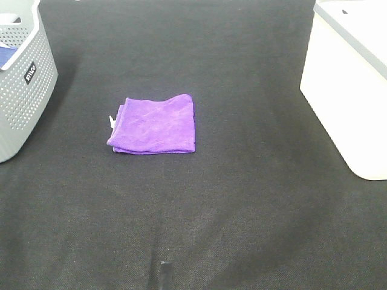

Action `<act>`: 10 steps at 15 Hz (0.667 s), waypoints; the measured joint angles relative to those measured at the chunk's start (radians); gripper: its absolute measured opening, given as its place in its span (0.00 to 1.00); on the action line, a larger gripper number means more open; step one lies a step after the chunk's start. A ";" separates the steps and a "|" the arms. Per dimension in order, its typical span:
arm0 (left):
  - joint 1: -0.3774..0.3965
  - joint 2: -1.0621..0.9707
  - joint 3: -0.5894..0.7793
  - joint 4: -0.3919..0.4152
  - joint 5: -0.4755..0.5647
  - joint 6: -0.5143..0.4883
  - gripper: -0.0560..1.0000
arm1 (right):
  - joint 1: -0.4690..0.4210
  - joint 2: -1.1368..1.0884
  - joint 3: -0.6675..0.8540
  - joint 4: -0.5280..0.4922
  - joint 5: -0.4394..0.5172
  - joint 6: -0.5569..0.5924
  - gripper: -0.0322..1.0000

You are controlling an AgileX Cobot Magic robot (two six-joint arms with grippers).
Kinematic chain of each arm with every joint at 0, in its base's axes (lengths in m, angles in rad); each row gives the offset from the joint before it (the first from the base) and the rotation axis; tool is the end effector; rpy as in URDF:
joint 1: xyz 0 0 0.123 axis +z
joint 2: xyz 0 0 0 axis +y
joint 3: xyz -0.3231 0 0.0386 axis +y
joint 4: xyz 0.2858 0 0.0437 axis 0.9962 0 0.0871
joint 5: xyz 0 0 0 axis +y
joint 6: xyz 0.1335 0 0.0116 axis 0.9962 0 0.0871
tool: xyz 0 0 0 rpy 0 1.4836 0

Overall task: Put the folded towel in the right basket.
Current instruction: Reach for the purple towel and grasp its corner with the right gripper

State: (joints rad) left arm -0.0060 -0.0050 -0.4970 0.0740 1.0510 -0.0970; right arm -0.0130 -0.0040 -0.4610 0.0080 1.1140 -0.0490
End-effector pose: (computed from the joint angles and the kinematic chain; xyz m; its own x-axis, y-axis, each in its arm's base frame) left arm 0.0260 0.0084 0.2763 -0.4406 -0.0574 -0.8959 -0.0781 0.9966 -0.0254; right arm 0.0260 0.0006 0.2561 -0.5324 -0.0385 -0.8456 -0.0173 0.9992 -0.0346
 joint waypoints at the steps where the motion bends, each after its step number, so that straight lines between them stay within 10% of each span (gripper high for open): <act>1: 0.000 0.000 0.000 0.000 0.000 0.000 0.99 | 0.000 0.000 0.000 0.000 0.000 0.000 0.97; 10: 0.000 0.000 0.000 0.000 0.000 0.000 0.99 | 0.000 0.000 0.000 0.000 0.000 0.000 0.97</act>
State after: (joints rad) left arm -0.0060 -0.0050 -0.4970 0.0740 1.0510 -0.0970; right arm -0.0130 -0.0040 -0.4610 0.0080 1.1140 -0.0490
